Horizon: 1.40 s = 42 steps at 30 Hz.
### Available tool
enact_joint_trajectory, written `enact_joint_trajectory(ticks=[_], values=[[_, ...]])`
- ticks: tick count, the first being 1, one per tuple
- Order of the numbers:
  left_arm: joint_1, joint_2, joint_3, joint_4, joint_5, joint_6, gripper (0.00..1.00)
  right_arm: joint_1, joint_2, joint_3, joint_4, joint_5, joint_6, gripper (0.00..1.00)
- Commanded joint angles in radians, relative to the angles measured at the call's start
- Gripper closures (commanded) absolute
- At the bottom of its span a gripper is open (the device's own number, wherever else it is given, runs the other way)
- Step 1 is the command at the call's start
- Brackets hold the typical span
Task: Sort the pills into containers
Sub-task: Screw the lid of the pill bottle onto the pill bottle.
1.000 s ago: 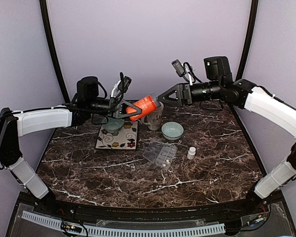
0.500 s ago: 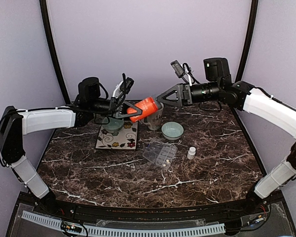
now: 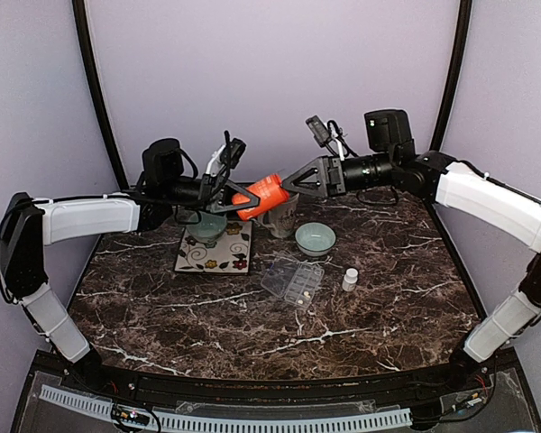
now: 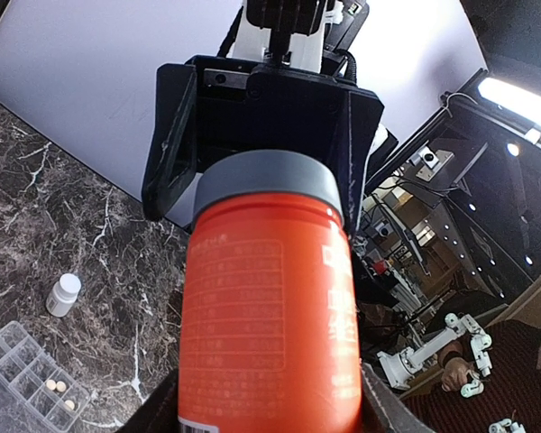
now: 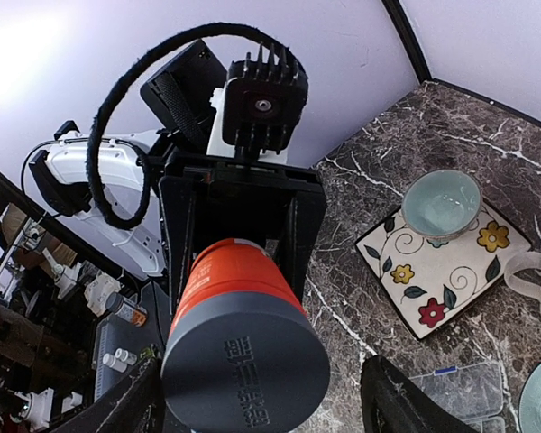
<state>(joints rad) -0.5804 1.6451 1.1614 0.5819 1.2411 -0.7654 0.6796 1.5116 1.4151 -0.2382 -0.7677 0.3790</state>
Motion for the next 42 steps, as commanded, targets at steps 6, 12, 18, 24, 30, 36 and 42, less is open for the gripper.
enact_joint_trajectory(ticks=[6,12,18,24,30,36,42], values=[[0.005,0.007,0.035,0.062,0.04,-0.013,1.0,-0.002,0.033,0.023,0.043,-0.034,0.007,0.35],[0.005,0.031,0.04,0.063,0.05,-0.026,1.0,-0.002,0.051,0.037,0.049,-0.061,0.006,0.58],[0.005,0.016,0.05,0.015,0.024,0.015,1.0,-0.002,0.087,0.058,0.063,-0.108,0.033,0.92],[0.004,0.002,0.083,-0.106,-0.03,0.135,1.0,0.0,0.122,0.058,0.124,-0.114,0.128,1.0],[-0.001,-0.026,0.133,-0.305,-0.155,0.336,1.0,0.006,0.16,0.12,0.04,-0.065,0.164,1.0],[-0.019,-0.038,0.157,-0.386,-0.262,0.464,1.0,0.007,0.186,0.146,-0.002,-0.02,0.216,1.0],[-0.082,-0.068,0.177,-0.488,-0.437,0.636,1.0,0.006,0.225,0.163,-0.029,-0.002,0.273,1.0]])
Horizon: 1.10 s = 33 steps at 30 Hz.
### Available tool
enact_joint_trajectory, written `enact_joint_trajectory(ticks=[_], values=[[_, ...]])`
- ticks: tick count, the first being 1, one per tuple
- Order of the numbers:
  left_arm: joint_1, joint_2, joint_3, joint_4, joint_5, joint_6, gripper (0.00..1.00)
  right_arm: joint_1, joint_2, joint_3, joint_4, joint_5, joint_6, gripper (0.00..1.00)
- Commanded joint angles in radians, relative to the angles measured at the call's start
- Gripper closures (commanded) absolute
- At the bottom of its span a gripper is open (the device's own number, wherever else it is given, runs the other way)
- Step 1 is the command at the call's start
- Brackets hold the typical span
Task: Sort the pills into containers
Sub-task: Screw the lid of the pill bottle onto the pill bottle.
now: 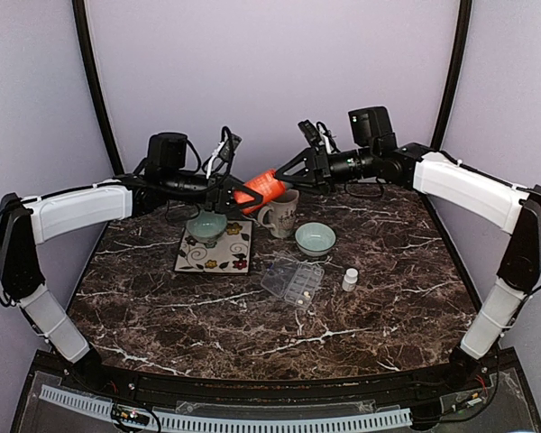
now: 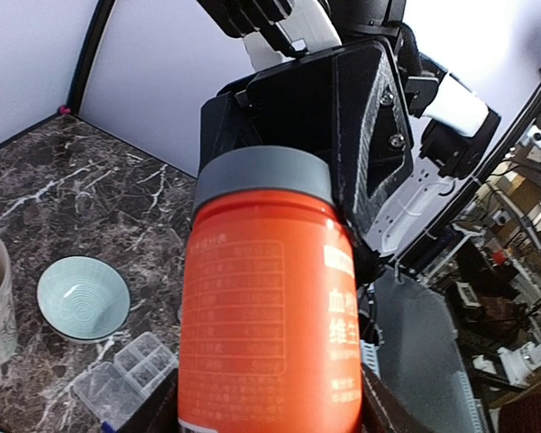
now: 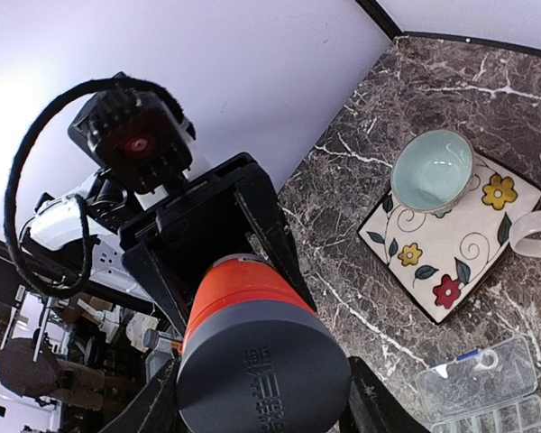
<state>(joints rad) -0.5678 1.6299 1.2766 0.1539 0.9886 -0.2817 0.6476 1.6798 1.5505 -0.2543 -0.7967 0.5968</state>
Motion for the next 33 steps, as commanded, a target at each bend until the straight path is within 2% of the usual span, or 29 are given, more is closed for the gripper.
enact_joint_trajectory(ticks=[1,7,19,24,30,33], values=[[-0.109,-0.055,0.068,-0.078,-0.223,0.186,1.0,0.038,0.066,0.035,-0.026,0.026,0.06,1.0],[-0.221,-0.09,0.062,-0.123,-0.541,0.404,1.0,0.035,0.094,0.036,-0.025,0.009,0.112,1.0],[-0.462,-0.138,-0.089,0.168,-1.226,0.805,1.0,0.034,0.078,-0.026,0.011,0.003,0.16,1.0],[-0.544,-0.074,-0.126,0.4,-1.49,1.024,1.0,0.034,0.069,-0.044,0.022,0.01,0.166,1.0],[-0.606,0.07,-0.133,0.826,-1.698,1.353,1.0,0.034,0.063,-0.056,0.025,0.025,0.17,1.0],[-0.612,0.112,-0.098,0.864,-1.74,1.399,1.0,0.034,0.057,-0.059,0.022,0.033,0.169,1.0]])
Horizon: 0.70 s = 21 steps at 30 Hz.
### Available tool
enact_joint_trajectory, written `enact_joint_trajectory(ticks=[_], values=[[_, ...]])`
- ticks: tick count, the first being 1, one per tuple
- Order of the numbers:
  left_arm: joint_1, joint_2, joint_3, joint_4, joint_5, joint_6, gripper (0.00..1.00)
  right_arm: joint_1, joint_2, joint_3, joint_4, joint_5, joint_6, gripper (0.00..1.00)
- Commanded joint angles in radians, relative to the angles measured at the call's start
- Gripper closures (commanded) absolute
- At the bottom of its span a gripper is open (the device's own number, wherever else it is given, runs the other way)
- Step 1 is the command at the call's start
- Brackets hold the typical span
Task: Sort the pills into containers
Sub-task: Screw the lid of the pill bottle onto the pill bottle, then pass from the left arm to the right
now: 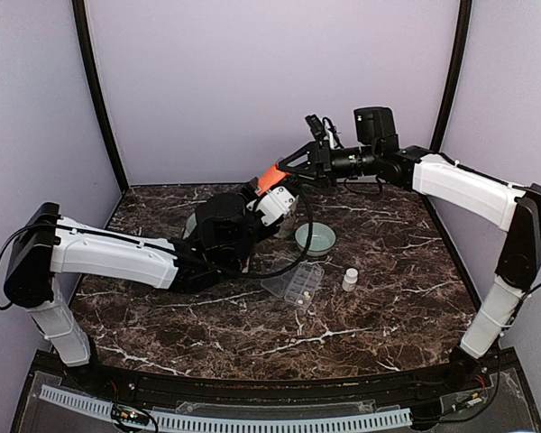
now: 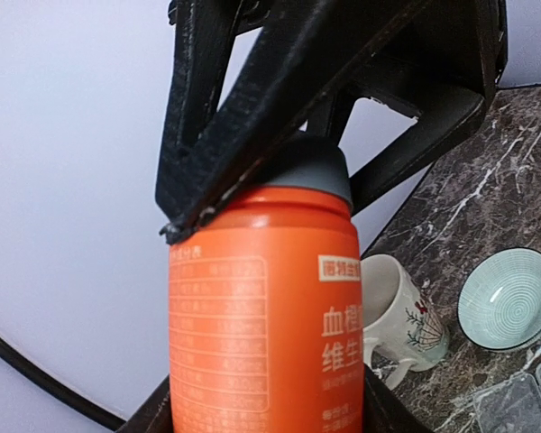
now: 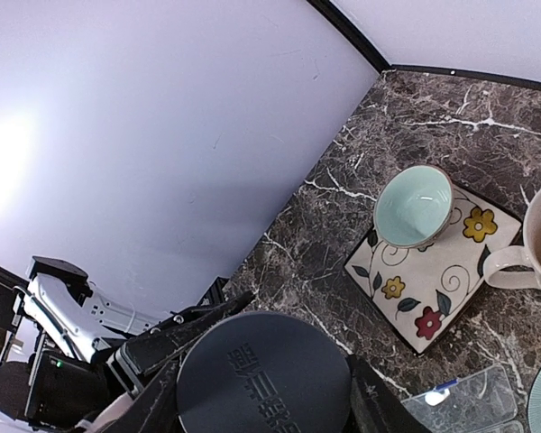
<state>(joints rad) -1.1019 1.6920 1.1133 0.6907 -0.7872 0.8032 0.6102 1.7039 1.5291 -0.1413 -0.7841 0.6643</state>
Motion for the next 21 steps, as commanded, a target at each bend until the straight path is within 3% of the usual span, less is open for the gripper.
enact_joint_trajectory(ticks=[1,7,13,15,17,21], values=[[-0.078,0.046,0.07,0.31,0.035,0.3,1.0,0.071,0.032,-0.038,-0.092,0.023,0.101,1.0],[-0.078,-0.01,0.068,0.136,0.074,0.185,1.0,0.071,0.015,-0.051,-0.092,0.035,0.099,1.0],[-0.076,-0.073,0.06,-0.055,0.122,0.07,0.87,0.071,-0.005,-0.064,-0.096,0.048,0.095,1.0],[-0.075,-0.098,0.058,-0.124,0.156,0.006,0.77,0.071,-0.012,-0.068,-0.096,0.053,0.094,1.0],[-0.071,-0.127,0.058,-0.193,0.19,-0.057,0.6,0.071,-0.019,-0.075,-0.096,0.057,0.092,1.0],[-0.039,-0.178,0.079,-0.339,0.268,-0.225,0.41,0.071,-0.031,-0.085,-0.098,0.068,0.088,1.0]])
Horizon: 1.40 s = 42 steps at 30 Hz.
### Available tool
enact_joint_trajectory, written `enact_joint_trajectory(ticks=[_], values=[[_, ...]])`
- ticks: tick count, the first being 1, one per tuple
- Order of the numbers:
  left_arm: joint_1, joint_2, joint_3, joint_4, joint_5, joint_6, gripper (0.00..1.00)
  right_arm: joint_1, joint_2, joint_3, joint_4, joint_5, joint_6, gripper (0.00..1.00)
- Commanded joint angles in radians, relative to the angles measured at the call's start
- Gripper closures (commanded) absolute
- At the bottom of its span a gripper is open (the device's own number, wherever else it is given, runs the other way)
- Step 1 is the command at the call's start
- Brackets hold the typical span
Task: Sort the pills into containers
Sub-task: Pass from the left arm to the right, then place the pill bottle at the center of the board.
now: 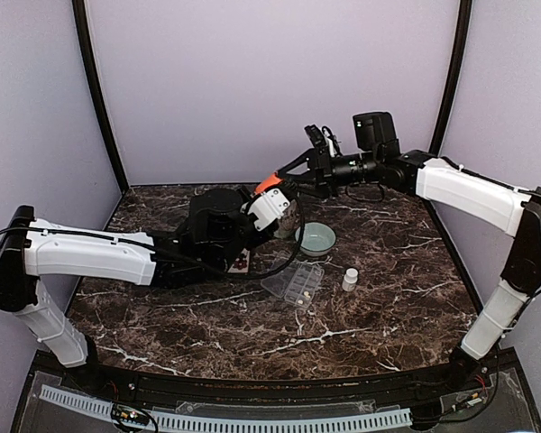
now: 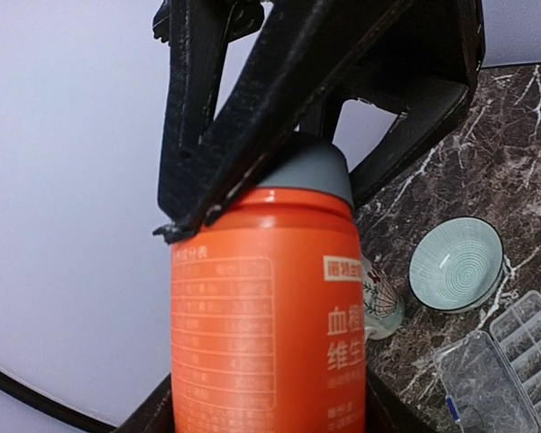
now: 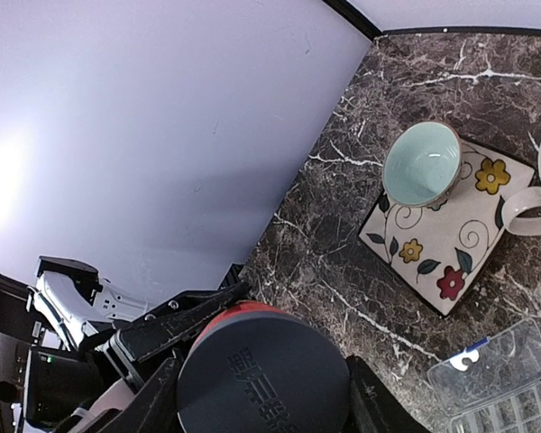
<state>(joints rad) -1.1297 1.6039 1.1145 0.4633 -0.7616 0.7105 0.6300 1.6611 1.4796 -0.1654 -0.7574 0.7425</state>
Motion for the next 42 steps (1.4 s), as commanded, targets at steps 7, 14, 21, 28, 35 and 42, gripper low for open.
enact_joint_trajectory(ticks=[7,14,21,28,35,42], values=[[0.035,-0.167,0.096,-0.28,0.431,-0.312,0.17,0.052,-0.004,-0.039,-0.083,0.056,-0.004,1.0],[0.062,-0.225,0.099,-0.357,0.508,-0.406,0.15,0.052,-0.024,-0.033,-0.106,0.09,-0.026,1.0],[0.174,-0.317,0.062,-0.414,0.64,-0.622,0.16,0.051,-0.047,0.02,-0.248,0.275,-0.187,1.0],[0.26,-0.369,0.019,-0.435,0.758,-0.797,0.16,0.033,-0.077,0.018,-0.36,0.552,-0.332,1.0],[0.377,-0.416,-0.063,-0.382,0.912,-0.975,0.16,-0.049,-0.155,-0.049,-0.369,0.775,-0.381,1.0],[0.49,-0.413,-0.149,-0.295,1.112,-1.137,0.17,-0.122,-0.182,-0.152,-0.332,1.0,-0.432,1.0]])
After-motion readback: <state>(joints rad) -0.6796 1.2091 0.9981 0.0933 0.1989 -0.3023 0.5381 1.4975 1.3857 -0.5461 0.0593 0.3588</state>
